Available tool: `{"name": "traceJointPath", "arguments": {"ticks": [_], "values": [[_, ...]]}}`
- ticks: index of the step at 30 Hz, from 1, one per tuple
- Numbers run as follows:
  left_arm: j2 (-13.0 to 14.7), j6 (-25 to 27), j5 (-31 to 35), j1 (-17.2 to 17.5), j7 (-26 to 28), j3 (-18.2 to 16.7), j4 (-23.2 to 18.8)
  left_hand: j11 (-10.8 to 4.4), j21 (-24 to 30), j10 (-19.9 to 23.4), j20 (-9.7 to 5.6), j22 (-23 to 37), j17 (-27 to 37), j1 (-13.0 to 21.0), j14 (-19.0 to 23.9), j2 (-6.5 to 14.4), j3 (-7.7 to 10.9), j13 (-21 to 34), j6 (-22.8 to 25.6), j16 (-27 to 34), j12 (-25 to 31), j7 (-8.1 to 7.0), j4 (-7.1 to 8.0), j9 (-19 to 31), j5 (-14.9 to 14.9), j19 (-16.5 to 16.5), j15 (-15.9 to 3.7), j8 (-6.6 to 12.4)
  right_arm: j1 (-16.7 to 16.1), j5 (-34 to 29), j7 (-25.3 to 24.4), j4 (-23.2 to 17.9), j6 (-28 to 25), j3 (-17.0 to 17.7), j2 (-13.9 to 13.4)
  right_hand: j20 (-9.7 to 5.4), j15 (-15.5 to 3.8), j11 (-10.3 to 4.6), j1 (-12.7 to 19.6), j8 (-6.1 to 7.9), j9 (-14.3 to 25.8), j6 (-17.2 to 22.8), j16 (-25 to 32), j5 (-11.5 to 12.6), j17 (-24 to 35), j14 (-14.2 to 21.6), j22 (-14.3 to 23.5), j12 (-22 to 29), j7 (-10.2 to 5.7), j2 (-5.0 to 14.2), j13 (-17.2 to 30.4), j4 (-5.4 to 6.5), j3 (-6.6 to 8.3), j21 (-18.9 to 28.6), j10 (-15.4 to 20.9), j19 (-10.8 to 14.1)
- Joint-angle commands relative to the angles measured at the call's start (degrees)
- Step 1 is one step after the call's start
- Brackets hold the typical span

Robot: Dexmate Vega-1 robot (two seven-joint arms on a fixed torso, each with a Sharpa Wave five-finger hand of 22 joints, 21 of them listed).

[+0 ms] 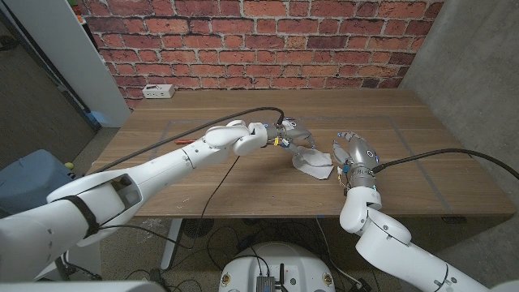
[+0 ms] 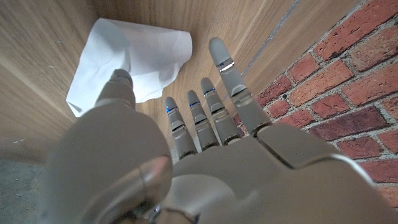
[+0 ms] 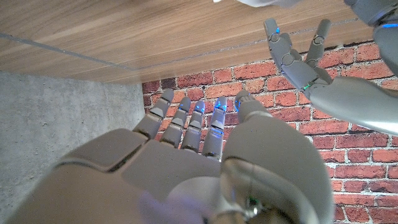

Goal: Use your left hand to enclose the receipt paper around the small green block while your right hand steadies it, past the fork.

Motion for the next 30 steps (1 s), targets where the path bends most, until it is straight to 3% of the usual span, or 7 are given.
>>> {"name": "traceJointPath", "arguments": {"ticks": [1,6,9,14,17,23,30], "values": [[-0.49,-2.72,-2.67,-1.95,-8.19,0.21,-0.24,0.59,-0.85,-1.31,0.63,0.32,-0.04,-0.87,-1.38,-1.33,-1.18,0.27,-1.72,-0.34,-0.61,0.62,0.28,0.32,1.08,-1.21,-2.17,-0.46,-0.04,-0.77,-0.24,0.69,1.22,0.24,0.22,-0.08,-3.3,-0.19,-0.51,0.08,-0.02,0.37,0.24,0.26,0.22,0.71,0.09,0.37,-0.02,-0.37,0.14,0.54,0.25,-0.09,0.78,0.28],[-0.62,-4.11,-5.1,-1.2,-4.46,-1.5,1.02,0.8,-1.11,0.58,0.74,0.38,0.09,-2.47,-0.13,-1.41,-2.58,0.49,1.12,0.48,0.17,0.92,1.1,0.48,2.62,-0.13,-2.21,0.89,0.16,-0.75,0.35,0.88,0.99,0.32,0.31,-0.1,-3.37,-0.1,-0.67,0.07,-0.02,0.45,0.21,0.31,0.22,0.75,0.08,0.39,0.03,-0.41,0.13,0.71,0.45,-0.08,0.94,0.34],[-0.66,-4.59,-6.34,-1.04,-3.42,-2.3,1.42,0.1,-0.98,3.27,0.26,0.44,0.27,-3.98,2.19,0.65,-3.08,0.58,5.74,1.58,1.1,1.39,2.51,0.5,4.05,2.11,-3.04,2.24,0.16,-0.75,0.52,0.91,0.92,0.4,0.36,-0.11,-3.35,-0.13,-0.78,0.05,-0.02,0.46,0.24,0.29,0.25,0.74,0.08,0.36,0.04,-0.54,0.13,0.77,0.44,-0.09,0.93,0.34],[-0.48,-3.2,-5.81,-0.96,-2.7,-3.16,0.59,0.11,-1.48,6.19,-0.22,0.49,0.34,-0.21,3.7,9.31,0.96,0.08,10.56,2.12,1.5,2.61,2.55,0.26,5.09,3.27,-3.65,2.65,0.08,-0.61,0.79,0.89,0.84,0.59,0.43,-0.19,-3.39,-0.43,-1.3,0.0,-0.02,0.47,0.35,0.19,0.41,0.7,0.08,0.28,0.02,-0.74,0.14,1.13,0.3,-0.13,0.89,0.27],[-0.45,-2.1,-3.94,-1.08,-2.57,-2.82,0.07,0.07,-1.94,8.65,-0.98,0.49,-0.08,5.22,4.86,13.23,4.78,-0.28,13.02,2.02,1.81,3.93,-0.46,0.12,4.34,3.48,-4.1,2.31,-0.06,-0.63,0.68,0.92,1.09,0.67,0.46,-0.22,-3.4,-0.25,-1.59,-0.02,-0.02,0.49,0.36,0.12,0.47,0.61,0.08,0.27,0.05,-0.97,0.14,1.27,0.16,-0.14,0.95,0.27],[-1.16,-2.17,-1.37,-2.32,-4.0,-0.81,1.45,-0.24,-2.01,10.98,-3.17,0.54,-0.63,10.81,6.73,11.68,7.08,-0.12,13.84,1.86,2.23,4.4,-4.64,0.11,2.53,3.99,-6.07,1.57,-0.76,-0.44,0.44,0.62,1.39,1.13,0.62,-0.14,-3.25,-0.13,-2.6,-0.1,-0.02,0.46,0.45,-0.19,0.58,0.62,0.08,0.2,0.06,-1.59,0.15,1.72,-0.37,-0.2,0.97,0.17],[-1.97,-2.89,0.51,-3.61,-4.67,1.04,3.06,0.03,-2.42,10.37,-4.27,0.58,-0.52,13.74,6.78,9.19,7.09,0.11,13.27,1.68,1.78,4.55,-5.25,0.16,1.95,3.02,-6.86,0.99,-1.11,-0.59,0.22,0.3,0.94,1.14,0.89,-0.12,-3.26,-0.04,-3.16,-0.16,-0.01,0.39,0.49,-0.35,0.67,0.52,0.08,0.13,0.11,-1.76,0.15,1.98,-0.64,-0.25,0.91,0.09]]}}
